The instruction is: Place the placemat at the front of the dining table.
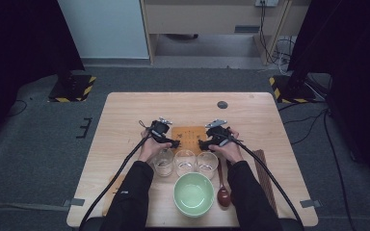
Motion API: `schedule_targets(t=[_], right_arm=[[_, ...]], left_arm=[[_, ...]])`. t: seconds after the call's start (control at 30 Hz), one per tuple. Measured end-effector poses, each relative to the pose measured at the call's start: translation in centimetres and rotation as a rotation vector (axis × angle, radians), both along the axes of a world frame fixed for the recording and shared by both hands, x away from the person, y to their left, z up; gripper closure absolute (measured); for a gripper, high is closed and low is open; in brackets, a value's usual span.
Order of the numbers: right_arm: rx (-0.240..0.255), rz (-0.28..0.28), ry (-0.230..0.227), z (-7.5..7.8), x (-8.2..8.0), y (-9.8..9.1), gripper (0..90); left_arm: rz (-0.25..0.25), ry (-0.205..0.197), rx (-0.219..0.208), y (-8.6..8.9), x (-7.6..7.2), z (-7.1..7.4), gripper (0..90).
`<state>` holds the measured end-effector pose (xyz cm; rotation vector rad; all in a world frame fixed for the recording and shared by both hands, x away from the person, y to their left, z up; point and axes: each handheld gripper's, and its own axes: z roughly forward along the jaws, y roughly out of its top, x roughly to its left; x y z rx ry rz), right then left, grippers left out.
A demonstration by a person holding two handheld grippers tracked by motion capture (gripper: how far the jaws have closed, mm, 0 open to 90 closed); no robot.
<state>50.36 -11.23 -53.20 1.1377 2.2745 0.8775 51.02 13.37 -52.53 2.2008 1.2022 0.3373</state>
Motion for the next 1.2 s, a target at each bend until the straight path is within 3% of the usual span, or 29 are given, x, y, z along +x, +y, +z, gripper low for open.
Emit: schedule_targets(t=[0.4, 0.63, 0.87, 1.07, 1.2], right_arm=[[-0.007, 0.004, -0.008, -0.1, 0.0, 0.3, 4.8], [-0.007, -0.005, -0.013, -0.2, 0.1, 0.4, 4.3], [-0.017, -0.006, -0.026, -0.2, 1.0, 0.6, 4.4], [0.023, -0.043, -0.032, -0.6, 2.0, 0.4, 4.6], [0.022, -0.05, -0.046, -0.7, 2.3, 0.5, 4.6]], left_arm=[[-0.054, 0.001, 0.036, -0.1, 0.1, -0.1, 5.5], [-0.038, -0.009, 0.031, 0.0, 0.4, -0.3, 1.4], [0.018, -0.034, 0.013, 0.2, 1.1, -0.5, 3.0], [0.046, -0.075, -0.01, 0.4, 1.6, -0.9, 2.7], [0.051, -0.083, -0.015, 0.5, 1.9, -0.9, 2.7]])
